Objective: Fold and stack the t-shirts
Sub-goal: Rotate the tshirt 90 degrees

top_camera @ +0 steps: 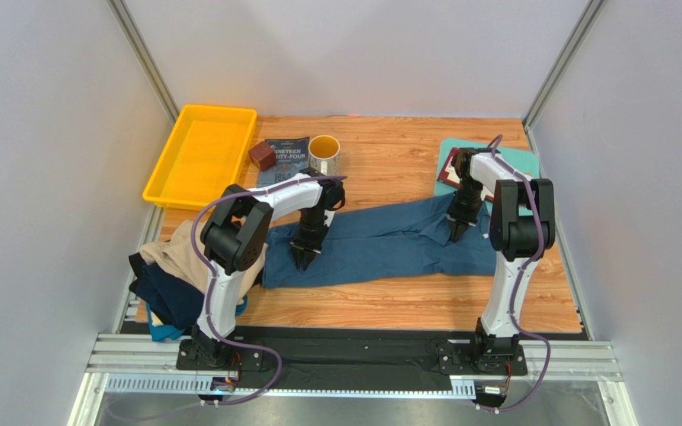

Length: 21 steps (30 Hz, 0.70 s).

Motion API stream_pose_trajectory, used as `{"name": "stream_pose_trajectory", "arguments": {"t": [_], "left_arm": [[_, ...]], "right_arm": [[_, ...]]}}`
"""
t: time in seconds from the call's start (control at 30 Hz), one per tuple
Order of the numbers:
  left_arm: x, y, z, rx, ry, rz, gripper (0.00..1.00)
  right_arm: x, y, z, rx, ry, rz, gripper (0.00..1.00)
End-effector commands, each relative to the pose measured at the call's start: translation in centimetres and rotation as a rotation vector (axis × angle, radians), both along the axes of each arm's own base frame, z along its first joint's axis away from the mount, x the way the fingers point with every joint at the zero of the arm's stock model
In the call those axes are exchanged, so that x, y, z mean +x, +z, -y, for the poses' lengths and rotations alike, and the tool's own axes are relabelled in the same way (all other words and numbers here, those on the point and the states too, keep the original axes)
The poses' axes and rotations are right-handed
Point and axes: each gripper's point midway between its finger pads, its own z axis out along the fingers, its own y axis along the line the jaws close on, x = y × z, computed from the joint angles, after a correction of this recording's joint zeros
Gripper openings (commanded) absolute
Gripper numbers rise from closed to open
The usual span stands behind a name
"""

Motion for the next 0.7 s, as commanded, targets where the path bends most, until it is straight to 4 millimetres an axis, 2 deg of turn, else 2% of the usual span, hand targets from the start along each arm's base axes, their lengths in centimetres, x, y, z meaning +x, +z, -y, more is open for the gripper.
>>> {"name": "stream_pose_trajectory", "arguments": {"t": [0.0, 0.07, 0.1, 0.23, 0.33, 0.43, 0.53, 0.67], "left_arm": [[0.1, 0.4, 0.5, -0.030, -0.043, 0.019, 0.28], [0.0, 0.1, 0.9, -0.038, -0.057, 0.012, 0.28], [0.1, 0.1, 1.2, -0.048, -0.071, 0.014, 0.28], [0.0, -0.4, 2.5, -0.083, -0.104, -0.004, 0.28], [-0.4, -0.8, 3.6, -0.118, -0.136, -0.027, 0.27], [-0.7, -1.3, 4.2, -0.125, -0.157, -0.040, 0.28], [-0.8, -1.8, 4.7, -0.140, -0.172, -0.046, 0.28], [0.4, -2.1, 4.9, -0.128, -0.185, -0.003, 0.27]], "right_arm": [[-1.8, -2.3, 1.4, -0.006, -0.134, -0.034, 0.00], [-2.2, -1.7, 2.4, -0.020, -0.159, -0.021, 0.00], [-3.2, -1.7, 2.9, -0.037, -0.166, -0.039, 0.00], [-4.9, -0.5, 4.6, -0.054, -0.230, -0.024, 0.00], [-5.6, 0.3, 5.8, -0.056, -0.284, -0.002, 0.00], [-5.5, 1.4, 7.4, -0.091, -0.326, 0.030, 0.00], [-4.5, 2.6, 8.5, -0.114, -0.354, 0.069, 0.00], [-2.1, 4.0, 9.6, -0.121, -0.378, 0.121, 0.00]]}}
